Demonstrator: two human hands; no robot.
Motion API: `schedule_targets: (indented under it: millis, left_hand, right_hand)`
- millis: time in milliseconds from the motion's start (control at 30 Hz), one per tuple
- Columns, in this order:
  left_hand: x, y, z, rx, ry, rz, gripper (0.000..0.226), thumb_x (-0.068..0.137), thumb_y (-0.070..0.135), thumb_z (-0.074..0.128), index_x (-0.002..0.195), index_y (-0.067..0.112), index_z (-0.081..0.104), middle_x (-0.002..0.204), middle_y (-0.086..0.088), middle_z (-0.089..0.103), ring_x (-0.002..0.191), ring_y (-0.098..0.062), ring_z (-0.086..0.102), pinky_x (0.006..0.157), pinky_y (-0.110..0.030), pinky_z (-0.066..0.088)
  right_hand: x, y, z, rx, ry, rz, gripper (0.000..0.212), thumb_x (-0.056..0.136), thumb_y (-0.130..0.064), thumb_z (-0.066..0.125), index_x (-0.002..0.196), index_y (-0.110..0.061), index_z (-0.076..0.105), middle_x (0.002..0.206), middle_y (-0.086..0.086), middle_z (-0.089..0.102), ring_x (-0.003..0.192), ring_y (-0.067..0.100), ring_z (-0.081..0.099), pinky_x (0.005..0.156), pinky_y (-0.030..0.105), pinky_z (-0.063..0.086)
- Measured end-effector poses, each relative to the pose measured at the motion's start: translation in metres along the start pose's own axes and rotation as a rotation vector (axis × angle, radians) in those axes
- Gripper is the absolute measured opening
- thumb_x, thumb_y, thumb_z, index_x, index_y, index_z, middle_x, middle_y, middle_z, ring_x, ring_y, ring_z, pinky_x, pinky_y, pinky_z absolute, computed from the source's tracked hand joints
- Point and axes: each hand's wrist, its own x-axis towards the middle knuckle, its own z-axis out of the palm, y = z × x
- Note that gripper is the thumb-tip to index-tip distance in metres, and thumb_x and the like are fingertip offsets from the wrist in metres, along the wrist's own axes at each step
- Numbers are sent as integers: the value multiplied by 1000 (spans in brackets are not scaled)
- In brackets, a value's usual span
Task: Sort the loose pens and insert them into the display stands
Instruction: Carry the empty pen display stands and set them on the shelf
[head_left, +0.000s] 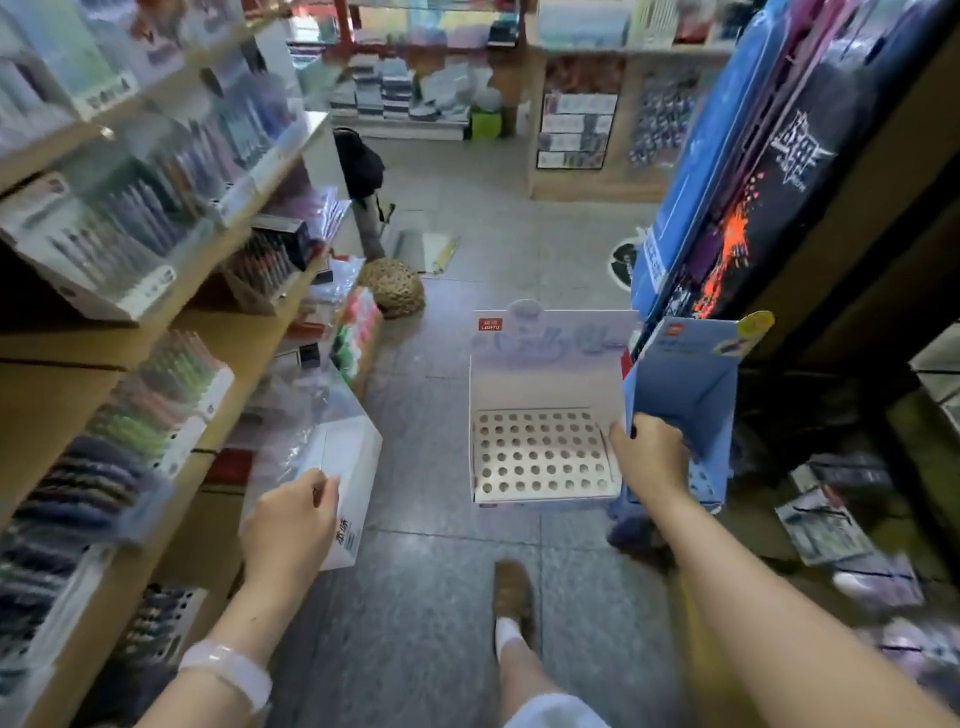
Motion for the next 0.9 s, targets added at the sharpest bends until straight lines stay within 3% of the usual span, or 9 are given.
schedule_targets:
  millis: [100,267,533,600,733,767,833,900]
  left_hand:
    - [66,23,16,-13,16,-41,43,88,18,59,51,16,37,51,-15,53,55,-34,53,48,-29,27]
    - [167,59,29,-38,51,-86,40,88,16,58,51,8,44,47,-13,49,49,-33,50,48,-33,34]
    - [301,72,69,21,-13,-216,37,89,19,57,54,12,51,48,-8,50,50,-29,47,47,-33,39]
    - [343,79,82,18,-10,-241,37,88,17,59,53,11,49,46,-9,46,50,-29,43,47,-32,34]
    - [444,105,114,-6,-38,-208,44,85,13,62,49,15,37,51,-22,55,55,-40,55,49,-34,33]
    - [453,113,117,-12,-45,-188,47,85,13,63,48,18,34,51,-22,55,55,-40,55,49,-33,33]
    - [554,140,135,-86,-52,-121,52,84,13,65,48,22,29,49,-21,54,53,-39,55,49,-32,31]
    - [580,164,137,-73,-93,-90,54,84,11,64,49,23,25,46,-19,51,51,-37,52,50,-31,27]
  right_hand:
    - [74,-28,13,18,-42,-31,36,93,-20,51,59,-10,47,67,12,58,64,29,50,50,31,28]
    - [182,-79,27,67,-134,-85,45,94,-18,49,53,-14,32,52,2,36,49,19,33,45,29,17]
    - [334,-138,65,43,-216,-101,39,94,-22,50,59,-10,39,55,3,40,50,19,37,47,29,21]
    - [375,-150,77,14,-215,-83,38,94,-24,50,60,-11,38,57,4,41,52,20,38,48,29,22]
    - [467,-176,95,-47,-188,-56,37,93,-21,49,59,-10,38,59,5,43,57,23,41,50,31,23]
    - [473,-177,93,-54,-200,-35,37,92,-20,49,58,-11,38,57,5,43,56,22,40,49,31,23]
    - [555,-198,108,-13,-156,25,40,93,-19,48,56,-12,38,55,4,41,52,19,37,49,31,21]
    - [566,-199,99,-44,-161,50,42,94,-21,48,55,-11,38,52,4,38,49,18,34,49,31,19]
